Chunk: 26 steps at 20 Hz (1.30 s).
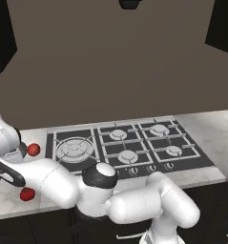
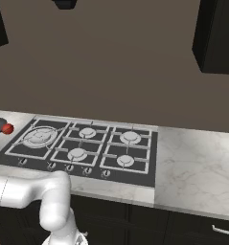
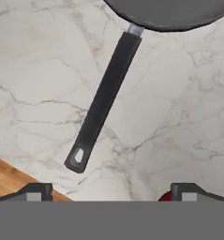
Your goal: Place the pan on the rear right burner on the stove. Then place the tomato and the onion in the pan and turn on the rear right burner.
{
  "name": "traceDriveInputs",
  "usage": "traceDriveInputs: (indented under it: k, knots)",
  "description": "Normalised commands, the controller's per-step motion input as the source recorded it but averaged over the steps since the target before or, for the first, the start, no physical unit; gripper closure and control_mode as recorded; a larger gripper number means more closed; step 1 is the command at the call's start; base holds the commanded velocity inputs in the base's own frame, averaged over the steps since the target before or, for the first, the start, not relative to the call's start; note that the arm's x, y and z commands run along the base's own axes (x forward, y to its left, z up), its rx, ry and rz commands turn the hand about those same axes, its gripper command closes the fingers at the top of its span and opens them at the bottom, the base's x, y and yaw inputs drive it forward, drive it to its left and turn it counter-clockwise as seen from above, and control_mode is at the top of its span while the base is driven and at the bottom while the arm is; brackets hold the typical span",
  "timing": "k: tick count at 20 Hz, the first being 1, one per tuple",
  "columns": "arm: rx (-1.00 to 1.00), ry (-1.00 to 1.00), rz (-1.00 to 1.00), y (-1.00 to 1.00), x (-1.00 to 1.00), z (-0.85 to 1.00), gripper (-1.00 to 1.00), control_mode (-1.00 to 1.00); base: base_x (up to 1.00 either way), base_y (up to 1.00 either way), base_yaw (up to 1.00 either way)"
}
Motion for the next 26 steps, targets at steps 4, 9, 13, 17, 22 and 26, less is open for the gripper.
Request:
traceDriveInputs:
  k: [4, 9, 13, 17, 22, 26]
  knots:
    - [0.0, 0.0, 0.02, 0.03, 0.11, -0.4, -1.0, -1.0, 0.0, 0.0, 0.0]
    - [0.0, 0.01, 0.02, 0.12, 0.0, -0.41, -1.0, -1.0, 0.0, 0.0, 0.0]
    - [0.0, 0.0, 0.0, 0.06, 0.01, -0.28, -1.0, -1.0, 0.0, 0.0, 0.0]
    - [0.02, 0.0, 0.0, 0.07, 0.03, -0.19, -1.0, -1.0, 0.0, 0.0, 0.0]
    - [0.04, 0.03, 0.0, 0.09, 0.1, -0.26, -1.0, -1.0, 0.0, 0.0, 0.0]
    - [0.02, 0.0, 0.0, 0.07, 0.08, -0.25, -1.0, -1.0, 0.0, 0.0, 0.0]
